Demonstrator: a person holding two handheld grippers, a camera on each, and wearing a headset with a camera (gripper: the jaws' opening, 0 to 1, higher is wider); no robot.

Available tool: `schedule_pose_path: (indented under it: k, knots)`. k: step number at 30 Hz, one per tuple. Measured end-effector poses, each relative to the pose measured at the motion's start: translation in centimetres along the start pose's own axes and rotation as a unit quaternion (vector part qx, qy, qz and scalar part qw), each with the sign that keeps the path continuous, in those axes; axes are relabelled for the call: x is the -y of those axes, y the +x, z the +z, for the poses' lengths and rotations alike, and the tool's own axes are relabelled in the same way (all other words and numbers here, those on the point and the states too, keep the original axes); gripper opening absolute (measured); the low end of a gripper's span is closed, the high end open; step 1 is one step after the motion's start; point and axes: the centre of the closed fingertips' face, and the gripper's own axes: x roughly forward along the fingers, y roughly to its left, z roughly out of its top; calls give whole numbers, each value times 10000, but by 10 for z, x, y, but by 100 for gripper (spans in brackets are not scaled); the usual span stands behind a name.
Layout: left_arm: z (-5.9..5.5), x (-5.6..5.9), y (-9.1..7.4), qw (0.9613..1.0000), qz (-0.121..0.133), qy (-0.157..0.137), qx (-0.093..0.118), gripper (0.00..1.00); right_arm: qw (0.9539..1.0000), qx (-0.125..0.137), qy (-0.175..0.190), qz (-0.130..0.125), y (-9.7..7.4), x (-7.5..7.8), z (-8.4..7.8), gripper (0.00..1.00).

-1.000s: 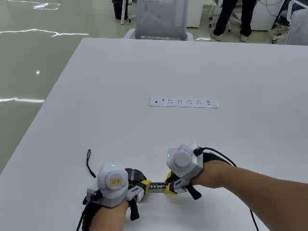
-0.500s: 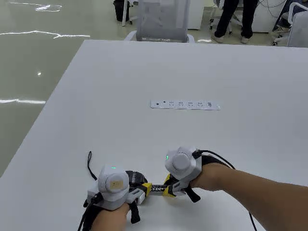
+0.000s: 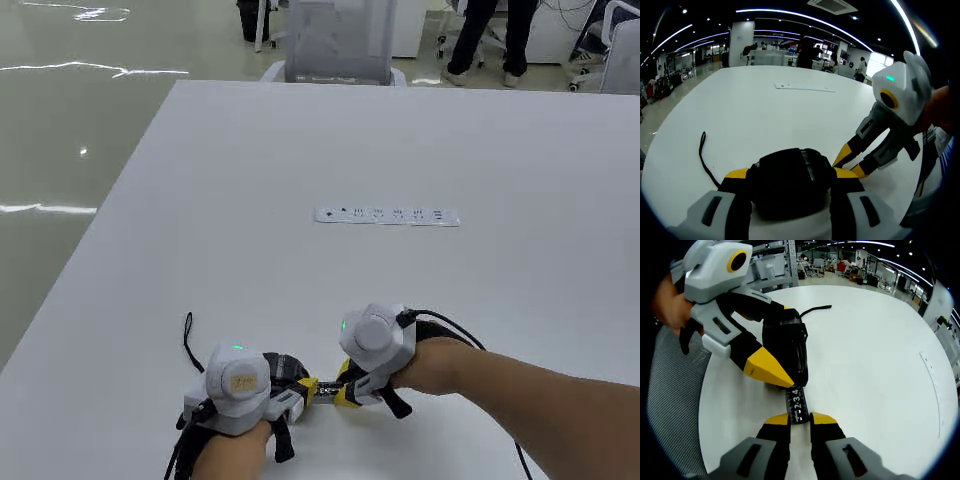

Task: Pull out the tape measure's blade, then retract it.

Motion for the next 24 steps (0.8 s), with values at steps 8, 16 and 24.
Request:
schedule_pose_path:
  k: [8,16,24]
  knots:
    - [0,-1,0,10000,-3,-24,10,60,10000,41,-21,2,3,-1,4,14]
    - [0,-1,0,10000,-19,-54,35,60,10000,56,-44,13,4,-2,6,14]
    - [0,-1,0,9999,-22,-85,60,59,9999,123,-38,28,6,-3,10,14]
